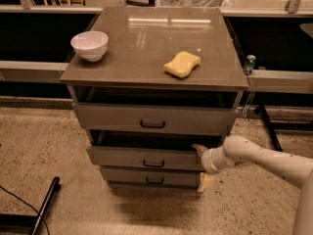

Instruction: Open middle drawer

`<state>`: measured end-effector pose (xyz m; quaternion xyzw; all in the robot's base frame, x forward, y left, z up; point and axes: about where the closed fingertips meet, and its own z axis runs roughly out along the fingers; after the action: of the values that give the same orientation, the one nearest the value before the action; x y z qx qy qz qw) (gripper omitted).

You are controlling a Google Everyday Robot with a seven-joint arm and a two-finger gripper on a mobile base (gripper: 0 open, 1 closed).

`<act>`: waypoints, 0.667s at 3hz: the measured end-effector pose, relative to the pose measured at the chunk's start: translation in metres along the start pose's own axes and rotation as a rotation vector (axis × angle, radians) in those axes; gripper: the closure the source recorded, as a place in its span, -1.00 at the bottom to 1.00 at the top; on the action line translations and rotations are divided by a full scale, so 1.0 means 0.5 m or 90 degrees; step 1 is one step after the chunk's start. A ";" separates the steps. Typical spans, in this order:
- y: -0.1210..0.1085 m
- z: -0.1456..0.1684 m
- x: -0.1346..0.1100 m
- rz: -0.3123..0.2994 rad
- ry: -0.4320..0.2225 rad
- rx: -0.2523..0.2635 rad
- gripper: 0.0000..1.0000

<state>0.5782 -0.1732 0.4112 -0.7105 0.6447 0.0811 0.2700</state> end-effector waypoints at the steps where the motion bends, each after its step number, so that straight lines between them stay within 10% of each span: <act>1: -0.013 0.001 -0.006 0.001 0.013 -0.012 -1.00; 2: -0.030 0.004 -0.019 -0.005 0.029 -0.041 -0.61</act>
Offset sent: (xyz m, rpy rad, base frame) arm 0.0248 0.0155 0.0147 -0.0984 0.0880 0.0500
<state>0.5916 -0.1637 0.4178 -0.7231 0.6447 0.0845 0.2328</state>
